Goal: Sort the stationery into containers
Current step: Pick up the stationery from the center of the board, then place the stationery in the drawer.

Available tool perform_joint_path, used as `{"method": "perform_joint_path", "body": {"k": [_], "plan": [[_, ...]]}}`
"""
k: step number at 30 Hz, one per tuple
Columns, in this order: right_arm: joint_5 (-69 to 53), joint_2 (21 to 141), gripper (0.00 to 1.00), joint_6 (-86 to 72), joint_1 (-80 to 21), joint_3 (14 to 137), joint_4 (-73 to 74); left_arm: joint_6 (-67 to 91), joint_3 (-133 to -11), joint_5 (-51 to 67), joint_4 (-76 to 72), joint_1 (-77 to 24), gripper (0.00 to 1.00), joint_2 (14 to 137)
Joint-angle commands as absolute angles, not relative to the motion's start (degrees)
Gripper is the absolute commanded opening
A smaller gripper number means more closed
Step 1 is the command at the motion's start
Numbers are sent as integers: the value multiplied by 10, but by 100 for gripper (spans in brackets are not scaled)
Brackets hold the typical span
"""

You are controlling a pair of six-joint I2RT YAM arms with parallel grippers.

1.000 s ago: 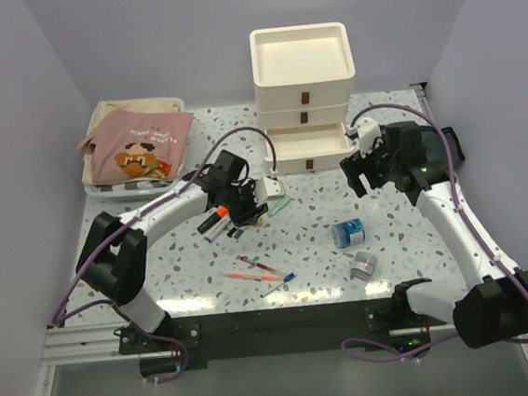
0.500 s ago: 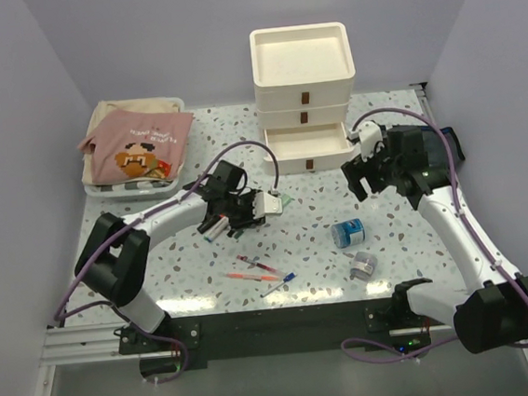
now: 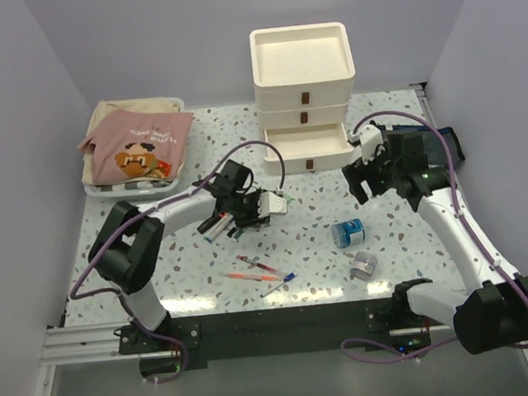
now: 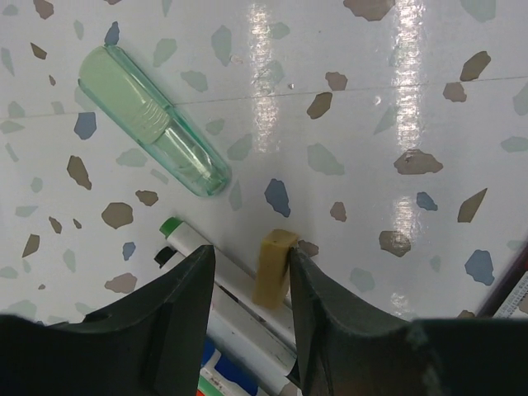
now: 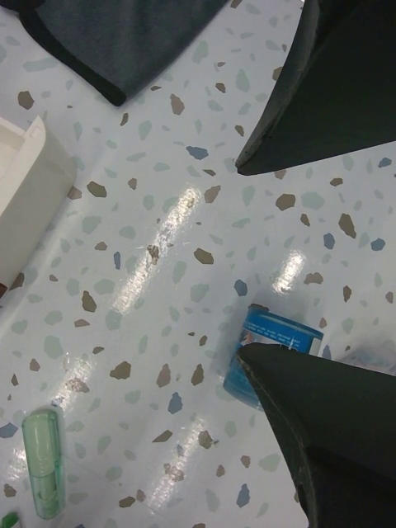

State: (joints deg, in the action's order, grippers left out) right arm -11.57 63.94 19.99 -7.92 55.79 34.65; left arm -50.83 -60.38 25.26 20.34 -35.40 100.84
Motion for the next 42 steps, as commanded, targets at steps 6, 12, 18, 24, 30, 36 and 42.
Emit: {"method": "perform_joint_path", "body": {"k": [6,12,18,24,30,36,42], "plan": [[-125,629,87,197,-75,553,331,-527,-622,257,198,-361,44,1025],[-126,632,87,195,-73,549,327,-533,-612,256,209,-361,35,1018],[-123,635,87,196,-73,553,327,-532,-635,270,242,-360,13,1024],[-116,636,87,204,-69,565,334,-518,-756,348,344,-358,0,978],[-119,646,86,198,-69,563,316,-452,-902,359,288,-362,0,998],[-112,659,86,198,-67,581,304,-443,-960,274,136,-366,0,1091],[-108,662,86,200,-65,592,312,-446,-1035,236,74,-368,0,1196]]}}
